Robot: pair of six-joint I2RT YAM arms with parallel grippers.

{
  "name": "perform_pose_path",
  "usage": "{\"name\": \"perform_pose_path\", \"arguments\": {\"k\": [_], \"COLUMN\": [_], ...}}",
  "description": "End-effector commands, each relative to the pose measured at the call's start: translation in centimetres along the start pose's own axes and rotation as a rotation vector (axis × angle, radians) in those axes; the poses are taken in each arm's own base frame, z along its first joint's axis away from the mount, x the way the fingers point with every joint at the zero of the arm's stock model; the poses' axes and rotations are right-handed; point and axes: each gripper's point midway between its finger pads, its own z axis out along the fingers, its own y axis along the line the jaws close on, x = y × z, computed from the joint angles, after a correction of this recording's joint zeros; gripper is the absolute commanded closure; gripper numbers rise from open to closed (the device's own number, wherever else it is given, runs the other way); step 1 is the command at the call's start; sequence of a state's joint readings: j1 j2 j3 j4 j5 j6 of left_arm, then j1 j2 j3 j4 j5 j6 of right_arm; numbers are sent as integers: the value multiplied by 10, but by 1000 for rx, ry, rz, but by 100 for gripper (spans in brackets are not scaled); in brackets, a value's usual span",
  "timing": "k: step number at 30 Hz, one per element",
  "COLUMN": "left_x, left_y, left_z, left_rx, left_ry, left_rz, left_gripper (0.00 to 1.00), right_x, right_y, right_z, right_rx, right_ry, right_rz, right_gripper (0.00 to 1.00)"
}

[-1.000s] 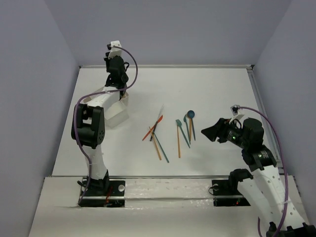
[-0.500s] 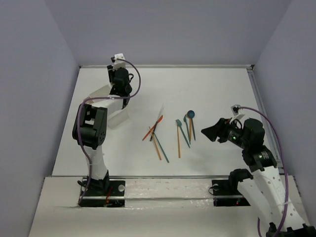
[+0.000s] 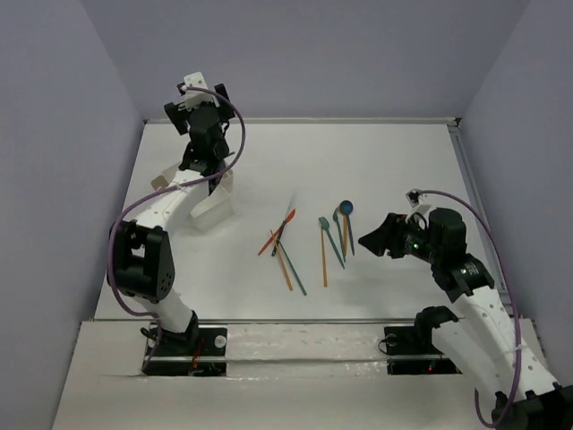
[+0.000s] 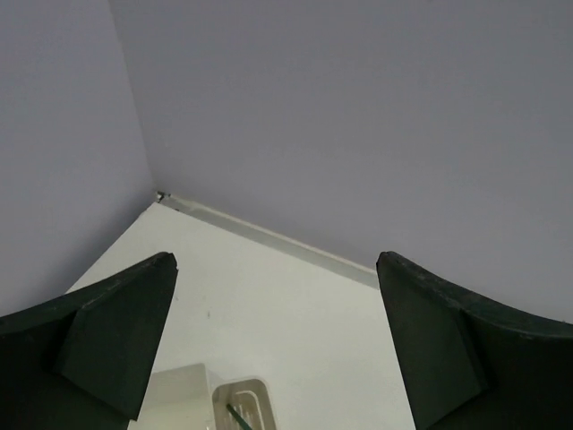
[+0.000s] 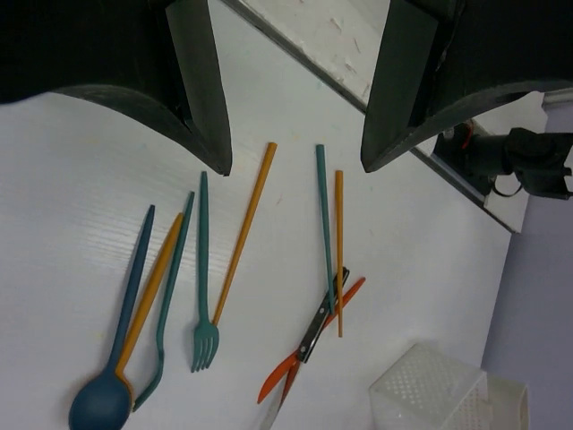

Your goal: Sort the eating utensils into containers

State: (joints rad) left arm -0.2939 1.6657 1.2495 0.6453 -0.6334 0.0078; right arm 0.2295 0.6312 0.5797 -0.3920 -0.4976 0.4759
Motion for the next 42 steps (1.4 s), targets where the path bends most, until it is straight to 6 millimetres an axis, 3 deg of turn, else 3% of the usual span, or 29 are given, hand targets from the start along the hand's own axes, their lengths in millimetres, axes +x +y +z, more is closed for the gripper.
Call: {"name": "perform_pose_path", "arguments": {"k": [1,2,4,5,8,9,10,11,13,14,15,16,17,18,19,20,21,22,23,24,26,29,35,42], "left_x": [-109,-120,-133,-142,-139,-135,-130,-119,-104,-81,-67,-76,-62,-56,-37,-38,-34,-28,-27,-25,-20,-16,-20,-22], "left_y": [-12,-11,-13,-13,-19,-21,-23,-26,-25,-30,-23,-17,-5,2,10,21,27,37,41,44,53,63,63,59], "left_z": [-30,-35,-47,-61,-95,-106,-118,-143,-170,-190,-214,-222,-241,-249,-257,-269,-273,-281,-286,-289,-297,-299,-301,-307], "left_rx": [121,139,177,218,339,375,407,500,570,647,694,702,715,715,705,703,696,684,682,683,679,651,678,723], "left_ry": [-64,-67,-45,-21,86,121,162,226,297,375,420,400,428,435,462,446,448,454,450,449,437,412,358,350], "left_rz": [-194,-211,-258,-293,-337,-354,-393,-396,-406,-400,-393,-398,-380,-373,-359,-352,-344,-332,-328,-324,-320,-306,-318,-335], "left_gripper": [1,1,1,1,3,4,4,4,6,6,8,8,8,8,9,9,9,9,9,7,1,1,1,1], "right_x": [-18,-3,-1,10,13,34,37,35,59,66,78,74,83,84,85,91,86,91,85,96,94,103,116,114], "right_y": [25,36,51,56,71,75,76,81,80,81,79,83,83,81,79,72,76,67,73,63,68,61,50,44], "right_z": [16,27,38,51,71,85,92,100,119,125,136,136,145,150,155,162,168,176,177,185,196,212,230,234], "right_rx": [-11,-29,-26,-3,35,48,73,89,130,136,147,140,152,164,177,204,214,253,243,273,278,308,352,389], "right_ry": [-17,45,63,93,102,168,174,166,227,246,289,282,313,317,320,344,342,355,342,385,392,424,467,455], "right_rz": [-75,-96,-127,-155,-197,-227,-244,-263,-308,-321,-331,-334,-350,-356,-365,-376,-385,-401,-401,-416,-424,-437,-453,-464], "right_gripper": [34,34,34,35,40,44,46,48,54,57,58,58,58,58,58,59,60,61,61,61,61,61,62,65]}}
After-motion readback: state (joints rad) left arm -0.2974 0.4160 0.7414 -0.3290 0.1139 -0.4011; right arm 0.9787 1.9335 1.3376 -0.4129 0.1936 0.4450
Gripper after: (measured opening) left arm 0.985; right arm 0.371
